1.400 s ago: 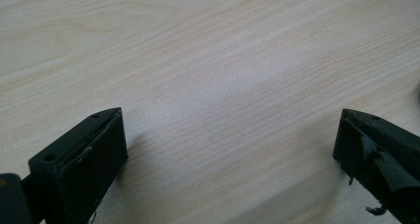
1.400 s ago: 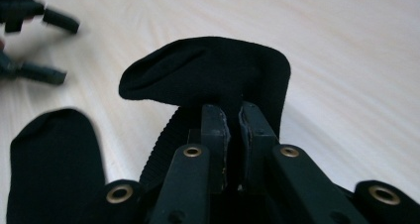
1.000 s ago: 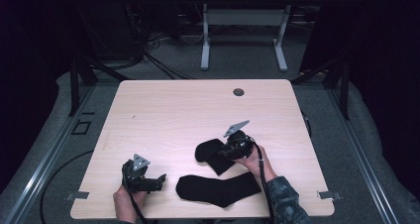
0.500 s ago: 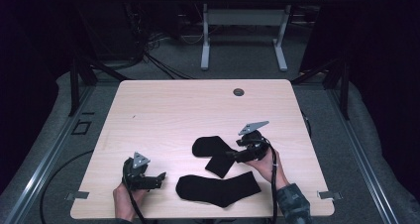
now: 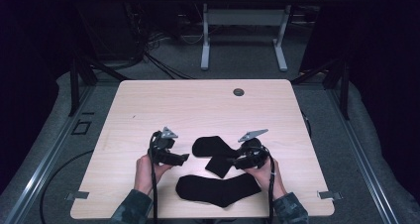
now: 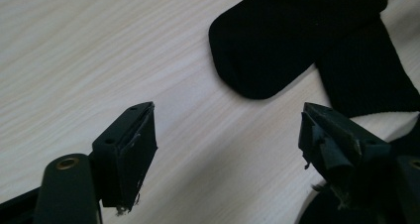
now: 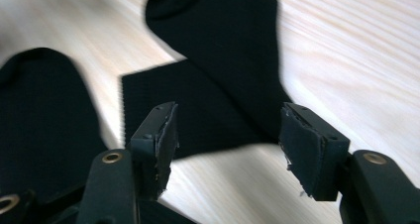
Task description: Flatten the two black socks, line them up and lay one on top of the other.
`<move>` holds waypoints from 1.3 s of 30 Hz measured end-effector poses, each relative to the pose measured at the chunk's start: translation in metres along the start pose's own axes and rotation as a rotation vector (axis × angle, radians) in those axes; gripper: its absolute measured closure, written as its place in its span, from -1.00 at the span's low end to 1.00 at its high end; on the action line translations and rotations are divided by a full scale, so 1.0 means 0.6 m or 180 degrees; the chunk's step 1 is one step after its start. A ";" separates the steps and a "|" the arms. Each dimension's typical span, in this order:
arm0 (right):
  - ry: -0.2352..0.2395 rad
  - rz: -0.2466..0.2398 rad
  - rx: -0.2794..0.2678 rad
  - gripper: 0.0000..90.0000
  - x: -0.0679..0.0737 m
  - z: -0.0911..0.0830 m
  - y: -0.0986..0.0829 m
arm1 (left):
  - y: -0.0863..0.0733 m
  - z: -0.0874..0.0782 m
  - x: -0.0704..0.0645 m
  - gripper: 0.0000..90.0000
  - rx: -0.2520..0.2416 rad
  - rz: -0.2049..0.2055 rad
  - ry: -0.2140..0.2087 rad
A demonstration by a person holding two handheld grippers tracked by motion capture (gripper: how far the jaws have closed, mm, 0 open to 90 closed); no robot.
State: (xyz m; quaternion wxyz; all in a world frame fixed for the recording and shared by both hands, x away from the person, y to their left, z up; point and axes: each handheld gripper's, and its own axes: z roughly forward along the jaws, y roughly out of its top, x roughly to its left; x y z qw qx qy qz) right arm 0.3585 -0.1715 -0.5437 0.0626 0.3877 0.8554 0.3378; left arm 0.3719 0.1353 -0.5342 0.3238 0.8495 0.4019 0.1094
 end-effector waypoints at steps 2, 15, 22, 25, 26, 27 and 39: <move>-0.0075 0.0037 0.0032 -0.11 -0.009 -0.001 -0.004 | 0.013 0.016 0.000 -0.43 0.0099 -0.0003 -0.0038; -0.0158 0.0451 0.0165 -0.05 -0.042 0.025 -0.015 | 0.056 0.088 0.000 -0.21 0.0488 -0.0059 -0.0077; -0.0086 0.0459 0.0145 0.20 -0.045 0.029 -0.010 | 0.063 0.103 -0.004 0.01 0.0566 -0.0035 -0.0021; -0.0086 0.0457 0.0119 0.33 -0.044 0.031 -0.010 | 0.064 0.104 -0.007 0.16 0.0579 -0.0009 -0.0010; -0.0070 0.0451 0.0124 0.35 -0.044 0.031 -0.010 | 0.064 0.105 -0.008 0.20 0.0574 -0.0008 -0.0014; -0.0052 0.0458 0.0126 0.40 -0.046 0.031 -0.010 | 0.064 0.105 -0.008 0.27 0.0574 -0.0008 -0.0014; 0.0028 0.0520 0.0017 0.91 -0.053 0.035 -0.017 | 0.067 0.105 -0.021 0.89 0.0550 0.0099 -0.0004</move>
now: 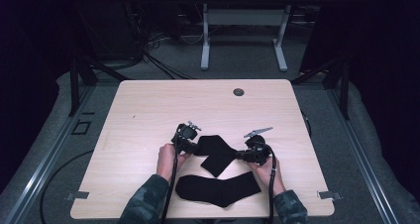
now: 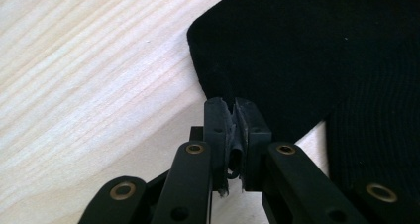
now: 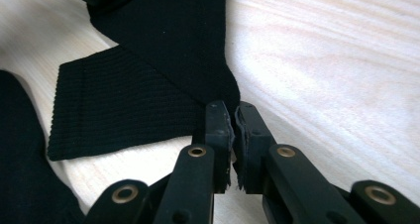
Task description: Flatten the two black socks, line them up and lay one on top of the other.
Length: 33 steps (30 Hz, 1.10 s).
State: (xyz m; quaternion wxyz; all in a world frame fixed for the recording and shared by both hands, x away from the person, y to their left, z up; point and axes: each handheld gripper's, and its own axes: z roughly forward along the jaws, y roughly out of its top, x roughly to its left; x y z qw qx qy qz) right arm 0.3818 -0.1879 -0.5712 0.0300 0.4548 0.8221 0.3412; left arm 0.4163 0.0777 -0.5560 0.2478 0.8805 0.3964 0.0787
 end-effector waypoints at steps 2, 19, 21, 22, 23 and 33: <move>-0.0028 -0.0021 -0.0020 0.92 0.001 -0.004 0.000 | 0.001 -0.005 -0.002 0.91 -0.0039 0.0005 -0.0007; -0.0701 -0.0399 -0.0407 0.93 0.018 -0.115 0.034 | 0.048 -0.090 -0.040 0.91 -0.0630 0.0085 -0.0227; -0.0817 -0.0455 -0.0444 0.93 0.025 -0.131 0.041 | 0.054 -0.100 -0.045 0.91 -0.0687 0.0118 -0.0257; -0.0873 -0.0494 -0.0462 0.93 0.028 -0.140 0.044 | 0.057 -0.104 -0.048 0.91 -0.0719 0.0130 -0.0264; -0.0920 -0.0527 -0.0471 0.93 0.032 -0.148 0.047 | 0.059 -0.108 -0.051 0.91 -0.0743 0.0134 -0.0264; -0.0984 -0.0760 -0.0305 0.92 0.058 -0.149 0.045 | 0.044 -0.107 -0.042 0.90 -0.0666 0.0146 -0.0246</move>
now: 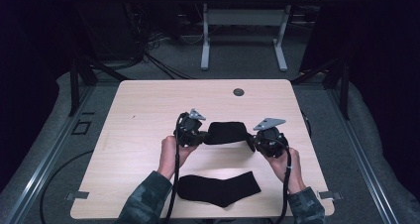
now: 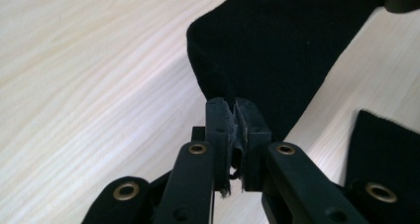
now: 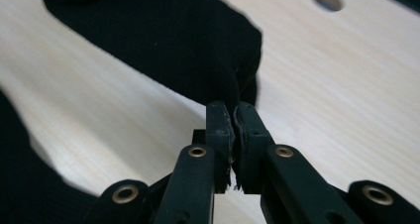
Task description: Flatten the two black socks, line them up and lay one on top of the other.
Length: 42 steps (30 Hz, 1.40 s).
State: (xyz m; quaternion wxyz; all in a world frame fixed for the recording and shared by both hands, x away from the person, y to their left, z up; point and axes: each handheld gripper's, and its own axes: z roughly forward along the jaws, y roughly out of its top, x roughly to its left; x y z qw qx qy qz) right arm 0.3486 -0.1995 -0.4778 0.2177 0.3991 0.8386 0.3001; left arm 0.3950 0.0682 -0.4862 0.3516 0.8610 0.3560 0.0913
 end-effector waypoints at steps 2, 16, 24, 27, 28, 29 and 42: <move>0.0106 0.0006 0.0016 0.92 0.009 0.013 -0.005 | -0.012 0.002 0.008 0.90 0.0034 -0.0050 0.0010; 0.0682 -0.0191 0.0397 0.66 0.074 0.101 -0.019 | -0.090 0.006 0.054 0.87 0.0298 -0.0222 0.0076; 0.0786 0.0236 0.0259 0.02 0.024 0.088 -0.034 | -0.122 -0.009 0.081 -0.05 0.0237 -0.0470 0.0196; 0.0585 0.0377 0.0202 0.02 0.001 0.081 -0.035 | -0.122 -0.010 0.082 -0.09 0.0237 -0.0476 0.0227; 0.0432 0.0534 0.0247 0.02 -0.021 0.086 -0.040 | -0.121 -0.005 0.081 -0.07 0.0257 -0.0459 0.0241; 0.0403 0.0582 0.0280 0.02 -0.027 0.090 -0.042 | -0.121 0.000 0.080 -0.02 0.0277 -0.0443 0.0228; 0.0354 0.0674 0.0404 0.56 -0.042 0.140 -0.072 | -0.121 0.046 0.059 0.66 0.0524 -0.0166 0.0281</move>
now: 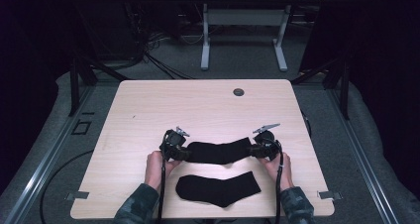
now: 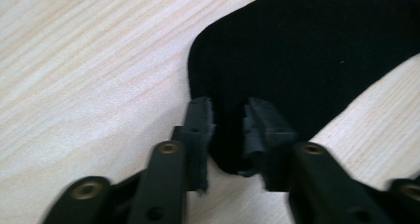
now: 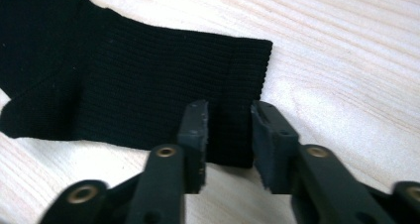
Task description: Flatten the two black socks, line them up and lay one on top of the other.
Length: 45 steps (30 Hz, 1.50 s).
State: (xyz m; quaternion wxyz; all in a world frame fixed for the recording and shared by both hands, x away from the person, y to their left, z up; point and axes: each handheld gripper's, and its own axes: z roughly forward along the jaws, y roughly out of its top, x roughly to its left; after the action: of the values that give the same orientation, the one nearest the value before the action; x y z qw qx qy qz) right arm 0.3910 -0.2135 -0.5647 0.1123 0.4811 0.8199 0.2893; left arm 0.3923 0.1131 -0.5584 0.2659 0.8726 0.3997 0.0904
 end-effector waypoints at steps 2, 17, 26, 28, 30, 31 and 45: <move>-0.0019 -0.0028 0.0017 0.65 0.002 -0.002 -0.002 | -0.002 -0.001 -0.001 0.77 0.0007 0.0032 0.0039; 0.0144 -0.0062 0.0002 0.76 0.013 -0.009 -0.016 | -0.019 -0.009 -0.001 0.90 -0.0031 0.0055 0.0035; 0.0217 -0.0087 -0.0025 0.79 0.020 -0.018 -0.024 | -0.032 -0.018 0.000 0.93 -0.0066 0.0058 0.0016; 0.0217 -0.0107 -0.0029 0.80 0.023 -0.020 -0.026 | -0.037 -0.019 0.000 0.93 -0.0085 0.0033 -0.0006; 0.0244 -0.0133 -0.0015 0.80 0.026 -0.022 -0.027 | -0.041 -0.022 -0.001 0.93 -0.0065 0.0065 0.0014; 0.0247 -0.0142 -0.0033 0.79 0.028 -0.023 -0.029 | -0.042 -0.024 -0.002 0.93 -0.0068 0.0065 0.0007; 0.0281 -0.0230 0.0022 0.79 0.037 -0.037 -0.046 | -0.058 -0.033 -0.019 0.92 -0.0047 0.0161 0.0014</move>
State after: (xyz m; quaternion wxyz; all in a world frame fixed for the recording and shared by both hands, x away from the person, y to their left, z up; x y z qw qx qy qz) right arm 0.3496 -0.2130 -0.5608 0.0847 0.4384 0.8419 0.3031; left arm 0.3548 0.1307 -0.5598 0.2690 0.8802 0.3774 0.1019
